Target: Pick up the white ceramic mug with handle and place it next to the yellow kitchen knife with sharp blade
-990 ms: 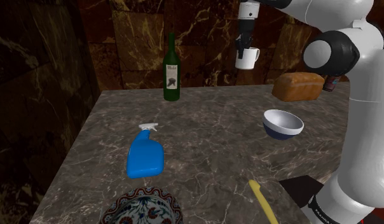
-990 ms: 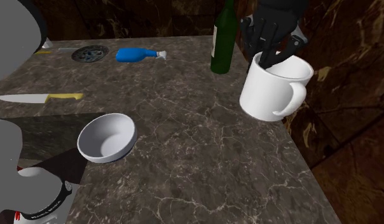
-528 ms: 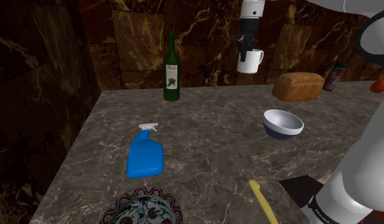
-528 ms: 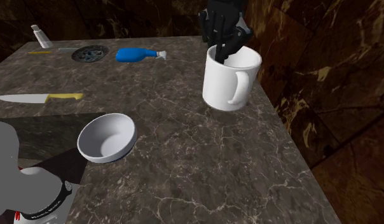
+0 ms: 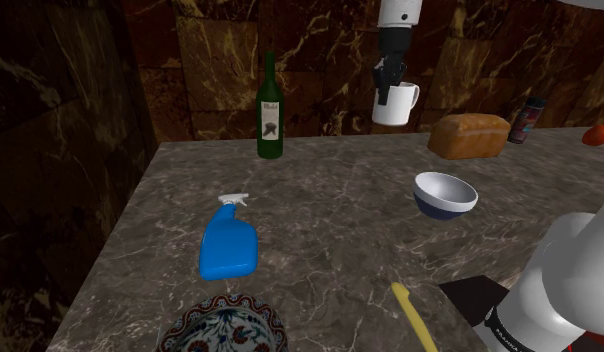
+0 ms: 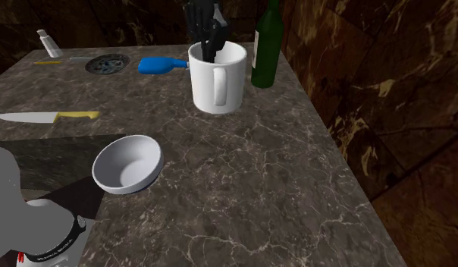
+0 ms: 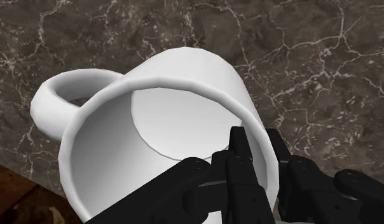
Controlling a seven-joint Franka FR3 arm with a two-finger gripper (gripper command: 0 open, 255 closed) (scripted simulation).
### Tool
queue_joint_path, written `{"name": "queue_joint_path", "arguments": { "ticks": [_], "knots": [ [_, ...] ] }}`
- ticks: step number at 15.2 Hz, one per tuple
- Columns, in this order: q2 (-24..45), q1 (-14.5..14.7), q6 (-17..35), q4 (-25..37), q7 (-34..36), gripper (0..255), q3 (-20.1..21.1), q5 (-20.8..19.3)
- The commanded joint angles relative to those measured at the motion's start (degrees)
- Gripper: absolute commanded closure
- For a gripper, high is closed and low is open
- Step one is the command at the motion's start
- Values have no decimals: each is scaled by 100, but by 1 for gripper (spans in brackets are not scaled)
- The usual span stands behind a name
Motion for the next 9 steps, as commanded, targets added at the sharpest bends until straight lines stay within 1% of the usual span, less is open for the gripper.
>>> {"name": "queue_joint_path", "arguments": {
  "ticks": [1, 9],
  "knots": [
    [-357, 90, 34, -394, 258, 255, 151, -10],
    [-1374, 422, -39, -1360, 1271, 255, 830, 200]
  ]
}}
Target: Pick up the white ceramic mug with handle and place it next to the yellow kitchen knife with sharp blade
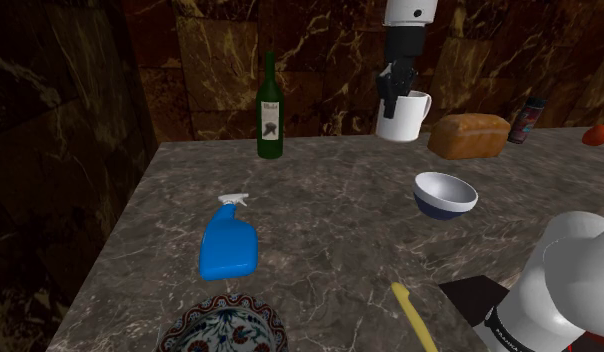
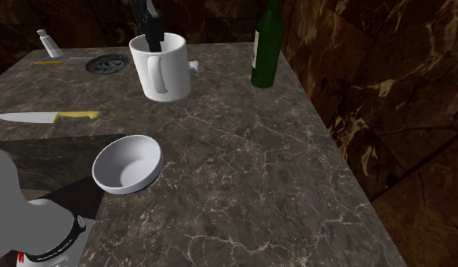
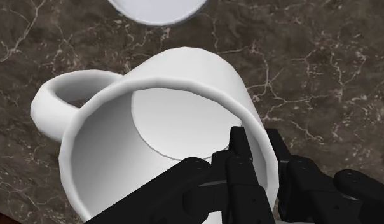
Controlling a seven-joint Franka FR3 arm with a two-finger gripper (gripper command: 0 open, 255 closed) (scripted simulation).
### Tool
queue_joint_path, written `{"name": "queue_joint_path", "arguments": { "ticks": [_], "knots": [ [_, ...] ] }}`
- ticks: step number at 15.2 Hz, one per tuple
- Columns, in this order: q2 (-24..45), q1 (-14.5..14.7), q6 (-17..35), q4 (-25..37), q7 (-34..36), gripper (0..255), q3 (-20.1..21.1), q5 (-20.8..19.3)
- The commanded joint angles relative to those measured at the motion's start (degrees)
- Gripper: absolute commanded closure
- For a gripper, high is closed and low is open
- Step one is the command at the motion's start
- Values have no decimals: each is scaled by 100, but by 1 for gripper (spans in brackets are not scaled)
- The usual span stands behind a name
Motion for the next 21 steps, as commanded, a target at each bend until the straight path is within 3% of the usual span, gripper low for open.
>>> {"name": "queue_joint_path", "arguments": {
  "ticks": [1, 11, 21],
  "knots": [
    [-212, 92, -11, -202, 296, 255, 203, 95],
    [-958, 507, -179, -733, 1605, 255, 1171, 697],
    [-1128, 877, -255, -649, 3002, 255, 2266, 1408]
  ]
}}
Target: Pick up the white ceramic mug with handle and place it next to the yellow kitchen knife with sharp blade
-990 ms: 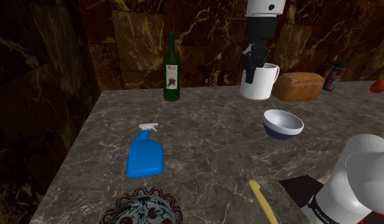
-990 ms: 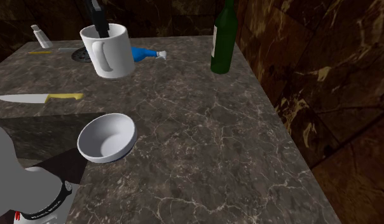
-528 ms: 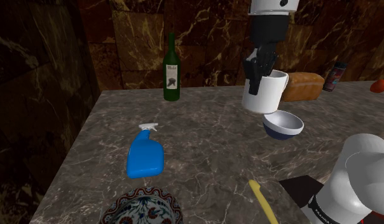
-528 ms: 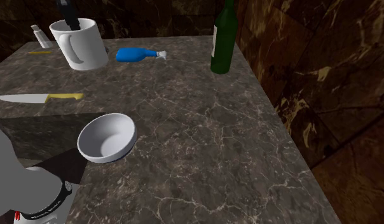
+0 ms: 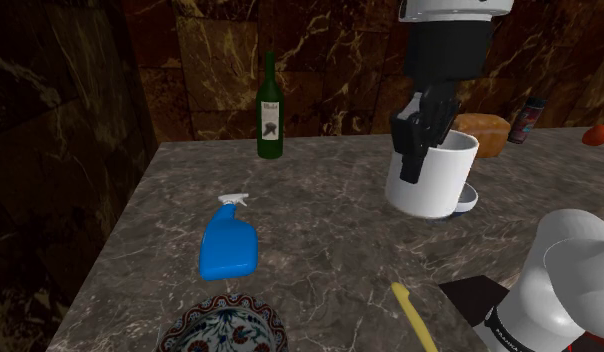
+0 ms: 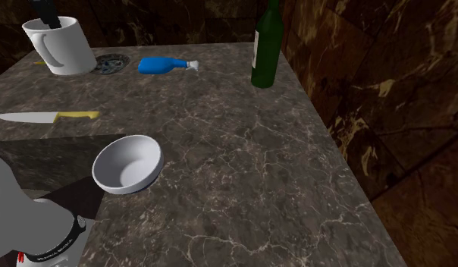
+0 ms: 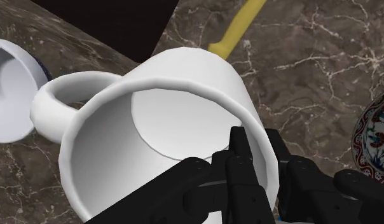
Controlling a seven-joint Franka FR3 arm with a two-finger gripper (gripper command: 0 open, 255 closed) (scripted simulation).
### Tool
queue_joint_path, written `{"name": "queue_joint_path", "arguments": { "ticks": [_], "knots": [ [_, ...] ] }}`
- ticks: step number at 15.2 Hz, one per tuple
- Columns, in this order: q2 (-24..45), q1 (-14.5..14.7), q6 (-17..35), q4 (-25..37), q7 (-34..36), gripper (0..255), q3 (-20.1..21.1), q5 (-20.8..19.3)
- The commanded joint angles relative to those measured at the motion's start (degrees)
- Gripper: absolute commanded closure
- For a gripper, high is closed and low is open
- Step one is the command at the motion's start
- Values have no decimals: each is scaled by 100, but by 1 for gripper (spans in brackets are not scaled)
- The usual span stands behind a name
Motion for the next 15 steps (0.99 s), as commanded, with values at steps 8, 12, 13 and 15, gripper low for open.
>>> {"name": "queue_joint_path", "arguments": {
  "ticks": [8, 12, 13, 15],
  "knots": [
    [336, 207, 50, 554, 1366, 255, 1132, 519],
    [663, 224, 124, 950, 2013, 255, 1716, 628],
    [766, 220, 146, 1064, 2183, 255, 1875, 636],
    [1001, 201, 195, 1314, 2536, 255, 2214, 622]
  ]
}}
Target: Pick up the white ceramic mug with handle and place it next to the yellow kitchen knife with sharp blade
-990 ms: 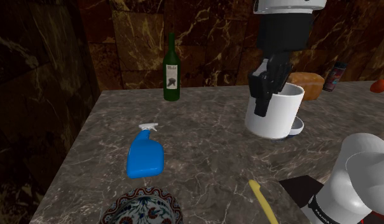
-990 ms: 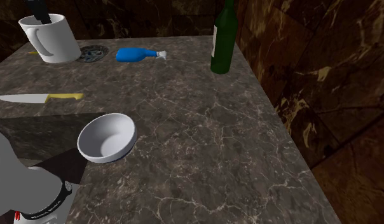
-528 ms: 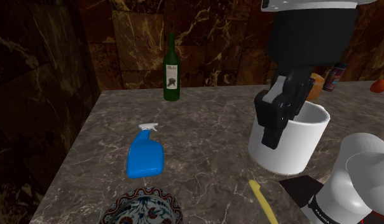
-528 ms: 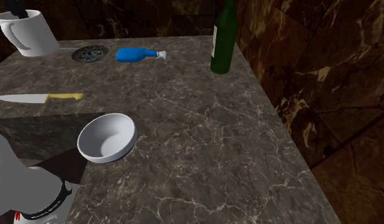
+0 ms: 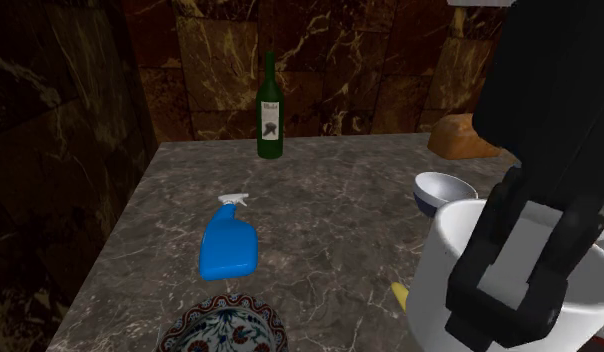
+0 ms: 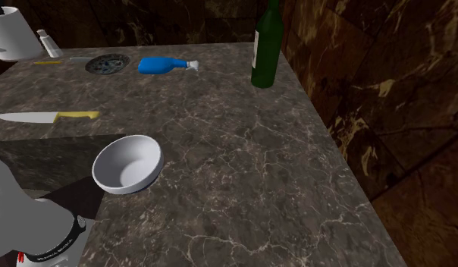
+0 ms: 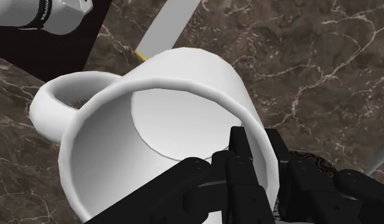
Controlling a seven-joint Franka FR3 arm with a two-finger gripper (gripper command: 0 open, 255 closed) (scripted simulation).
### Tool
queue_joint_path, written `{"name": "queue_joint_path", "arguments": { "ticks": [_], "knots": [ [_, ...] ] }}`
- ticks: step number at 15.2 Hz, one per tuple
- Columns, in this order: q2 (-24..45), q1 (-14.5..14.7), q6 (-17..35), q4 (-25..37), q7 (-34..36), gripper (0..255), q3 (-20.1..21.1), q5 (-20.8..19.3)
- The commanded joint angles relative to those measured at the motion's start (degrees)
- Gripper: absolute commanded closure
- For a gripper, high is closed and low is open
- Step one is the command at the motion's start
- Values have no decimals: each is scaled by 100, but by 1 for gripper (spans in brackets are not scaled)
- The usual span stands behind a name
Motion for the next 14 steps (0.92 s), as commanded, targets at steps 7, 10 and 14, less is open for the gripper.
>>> {"name": "queue_joint_path", "arguments": {
  "ticks": [7, 10, 14],
  "knots": [
    [1460, -182, 245, 1249, 1734, 255, 1780, -622],
    [2620, -47, 287, 1874, 2784, 255, 2740, -1586],
    [3284, 451, 389, 2052, 3352, 255, 2884, -2200]
  ]
}}
